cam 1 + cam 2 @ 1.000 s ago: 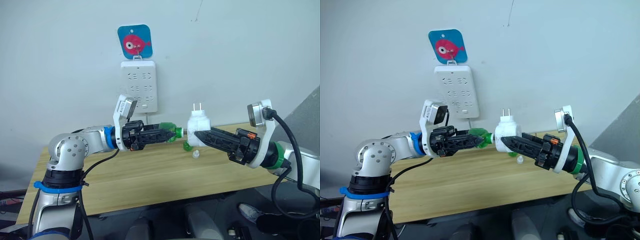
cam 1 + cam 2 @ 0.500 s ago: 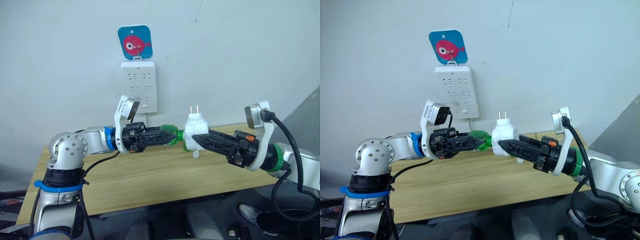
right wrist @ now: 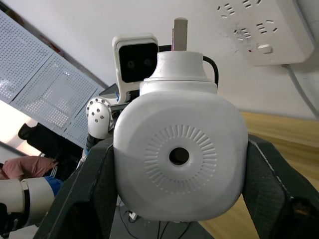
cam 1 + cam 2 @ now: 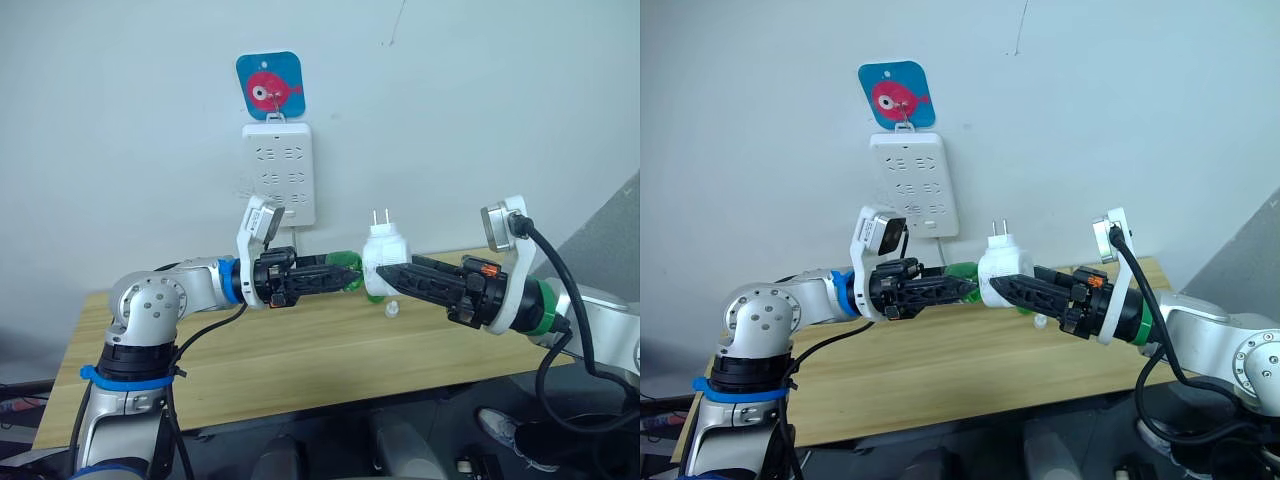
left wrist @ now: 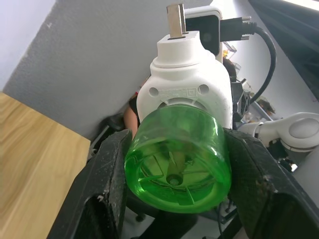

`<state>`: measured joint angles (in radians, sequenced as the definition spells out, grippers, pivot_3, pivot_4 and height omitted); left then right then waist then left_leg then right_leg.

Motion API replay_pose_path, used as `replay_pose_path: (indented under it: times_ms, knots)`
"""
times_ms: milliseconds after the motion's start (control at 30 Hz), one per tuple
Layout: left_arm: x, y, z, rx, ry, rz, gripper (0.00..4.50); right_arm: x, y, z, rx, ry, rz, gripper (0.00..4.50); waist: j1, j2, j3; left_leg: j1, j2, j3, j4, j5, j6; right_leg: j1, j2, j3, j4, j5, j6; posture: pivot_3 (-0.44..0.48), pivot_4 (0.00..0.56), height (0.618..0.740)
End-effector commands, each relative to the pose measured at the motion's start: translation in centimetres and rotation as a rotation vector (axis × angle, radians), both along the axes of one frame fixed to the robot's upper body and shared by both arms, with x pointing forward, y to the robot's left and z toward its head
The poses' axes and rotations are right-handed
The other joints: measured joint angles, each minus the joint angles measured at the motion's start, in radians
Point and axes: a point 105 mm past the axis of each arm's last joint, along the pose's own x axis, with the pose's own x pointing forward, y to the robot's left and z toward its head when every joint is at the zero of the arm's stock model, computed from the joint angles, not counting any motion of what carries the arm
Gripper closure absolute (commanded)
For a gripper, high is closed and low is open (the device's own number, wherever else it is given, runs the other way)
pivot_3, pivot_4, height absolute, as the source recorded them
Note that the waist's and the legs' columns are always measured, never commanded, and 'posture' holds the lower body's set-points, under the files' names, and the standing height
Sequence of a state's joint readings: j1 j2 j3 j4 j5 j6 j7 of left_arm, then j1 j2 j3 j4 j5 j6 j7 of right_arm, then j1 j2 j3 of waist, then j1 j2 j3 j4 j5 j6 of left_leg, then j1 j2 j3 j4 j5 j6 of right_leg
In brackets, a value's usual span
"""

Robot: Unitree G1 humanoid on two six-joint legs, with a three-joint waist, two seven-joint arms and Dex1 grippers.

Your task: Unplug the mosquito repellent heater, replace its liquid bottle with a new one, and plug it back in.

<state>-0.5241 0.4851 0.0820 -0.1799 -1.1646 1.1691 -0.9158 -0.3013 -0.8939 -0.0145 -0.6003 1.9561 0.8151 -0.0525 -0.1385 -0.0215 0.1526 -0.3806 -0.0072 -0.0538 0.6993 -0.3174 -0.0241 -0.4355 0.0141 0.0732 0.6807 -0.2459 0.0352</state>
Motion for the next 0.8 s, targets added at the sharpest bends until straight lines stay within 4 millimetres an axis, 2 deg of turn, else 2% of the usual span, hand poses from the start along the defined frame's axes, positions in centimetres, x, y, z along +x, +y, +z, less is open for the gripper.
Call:
replay_pose_path:
  times_ms: [33,67,267,467,567,667,733,800]
  knots:
    - [-1.1,-1.2,1.1,-0.05,-0.049,-0.072,2.1,-0.5,0.5,0.2,0.0,-0.004,0.031,0.11,0.0,0.0,-0.001,0.0,0.0,0.0,0.0,0.0,0.0,0.0,0.0,0.0,0.0,0.0,0.0,-0.179,0.099,0.74]
    - [-1.1,-1.2,1.1,-0.054,-0.045,-0.066,2.1,-0.4,0.4,0.2,0.0,-0.004,0.024,0.0,0.0,0.0,-0.001,0.0,0.0,0.0,0.0,0.0,0.0,0.0,0.0,0.0,0.0,0.0,0.0,-0.179,0.099,0.74]
    - [0.1,-0.9,1.1,-0.084,-0.007,-0.008,2.1,-0.6,-0.3,0.3,-0.005,-0.012,0.018,0.0,0.0,0.0,-0.004,0.0,0.0,0.0,0.0,0.0,0.0,0.001,0.0,0.0,0.0,0.0,0.0,-0.184,0.098,0.74]
    - [0.8,-1.1,1.2,-0.12,0.031,0.019,2.1,-1.8,-0.1,0.5,-0.018,-0.041,0.071,0.0,0.0,0.0,-0.005,0.0,0.0,0.0,0.0,0.0,0.0,0.001,0.001,0.0,0.0,0.0,0.0,-0.194,0.098,0.74]
    - [1.2,-1.1,1.2,-0.139,0.056,0.042,2.1,-2.5,-0.2,0.4,-0.093,-0.063,0.1,0.0,0.0,0.001,-0.005,0.0,0.0,0.0,0.0,0.0,0.0,0.001,0.001,0.0,0.0,0.0,0.0,-0.196,0.098,0.74]
    - [1.6,-1.0,1.2,-0.142,0.066,0.059,2.1,-3.6,-1.0,-2.0,-0.316,-0.115,0.135,0.0,0.001,0.0,-0.007,0.0,0.0,0.0,0.0,0.0,0.0,0.001,0.001,0.0,0.0,0.0,0.0,-0.199,0.096,0.74]
    - [1.7,-1.0,1.2,-0.141,0.068,0.057,2.1,-3.9,-1.7,-3.3,-0.405,-0.135,0.141,0.0,0.001,-0.002,-0.009,0.0,0.0,0.0,0.0,0.0,0.0,0.001,0.001,-0.001,0.0,0.0,0.0,-0.207,0.092,0.74]
    - [1.7,-0.9,1.2,-0.132,0.067,0.049,2.1,-3.8,-3.0,-4.6,-0.505,-0.172,0.127,0.36,0.002,-0.002,-0.01,0.0,0.0,0.0,0.0,0.0,0.0,0.001,0.002,-0.001,0.0,0.0,0.0,-0.207,0.092,0.74]
